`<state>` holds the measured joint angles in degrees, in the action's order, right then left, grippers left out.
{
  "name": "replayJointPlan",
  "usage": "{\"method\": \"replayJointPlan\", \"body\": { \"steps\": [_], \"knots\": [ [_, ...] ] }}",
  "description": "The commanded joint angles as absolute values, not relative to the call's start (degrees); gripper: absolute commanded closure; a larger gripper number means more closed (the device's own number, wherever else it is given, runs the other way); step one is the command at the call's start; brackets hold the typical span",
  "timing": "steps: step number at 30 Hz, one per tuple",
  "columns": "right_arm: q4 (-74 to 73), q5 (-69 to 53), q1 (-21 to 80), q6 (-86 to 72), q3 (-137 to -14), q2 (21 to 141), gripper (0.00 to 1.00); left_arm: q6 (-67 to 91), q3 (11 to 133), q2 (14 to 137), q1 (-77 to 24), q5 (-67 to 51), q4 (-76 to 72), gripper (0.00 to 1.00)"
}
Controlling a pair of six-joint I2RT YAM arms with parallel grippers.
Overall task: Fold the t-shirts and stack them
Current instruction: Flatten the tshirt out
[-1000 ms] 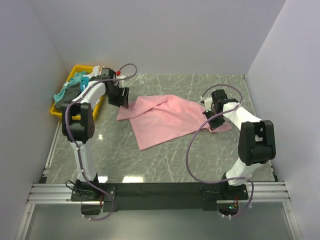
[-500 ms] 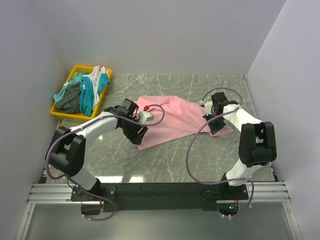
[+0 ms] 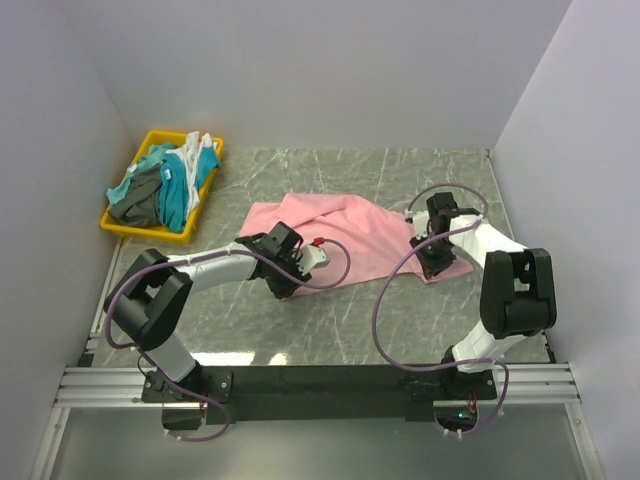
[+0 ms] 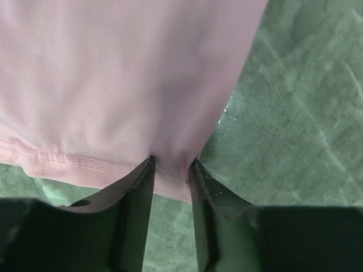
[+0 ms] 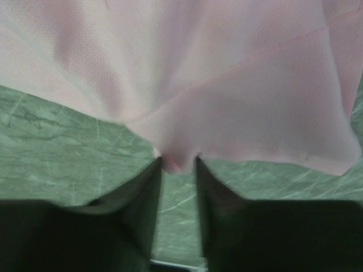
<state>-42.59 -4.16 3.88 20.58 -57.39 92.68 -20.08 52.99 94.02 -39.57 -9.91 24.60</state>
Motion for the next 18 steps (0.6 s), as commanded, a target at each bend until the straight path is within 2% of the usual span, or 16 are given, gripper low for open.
{"method": "replayJointPlan", "body": {
  "steps": [1, 2, 5, 7, 16, 18],
  "knots": [
    [-42.5, -3.0, 2.3, 21.8, -56.8, 89.8, 0.57, -20.9, 52.1, 96.1, -39.6, -6.7, 22.8, 0.64],
    [-42.5, -2.7, 1.9, 22.7, -56.8, 89.0, 0.46, -21.0, 52.0, 96.5, -39.7, -6.8, 22.9, 0.68],
    [-41.8, -0.7, 0.3, 24.6, -56.8, 87.5, 0.34, -21.2, 51.1, 96.5, -39.6, -6.6, 23.6, 0.77],
    [-40.5, -0.1, 0.3, 25.4, -56.5, 87.3, 0.33, -21.3, 50.8, 96.2, -39.6, -6.6, 23.9, 0.83],
    [-33.4, 5.1, 0.4, 22.5, -55.5, 95.5, 0.33, -20.7, 51.3, 95.4, -38.3, -7.6, 26.5, 0.88],
    [-32.7, 5.4, 0.3, 22.5, -55.3, 97.5, 0.36, -20.3, 51.8, 95.2, -37.4, -8.3, 27.1, 0.89]
  ]
}}
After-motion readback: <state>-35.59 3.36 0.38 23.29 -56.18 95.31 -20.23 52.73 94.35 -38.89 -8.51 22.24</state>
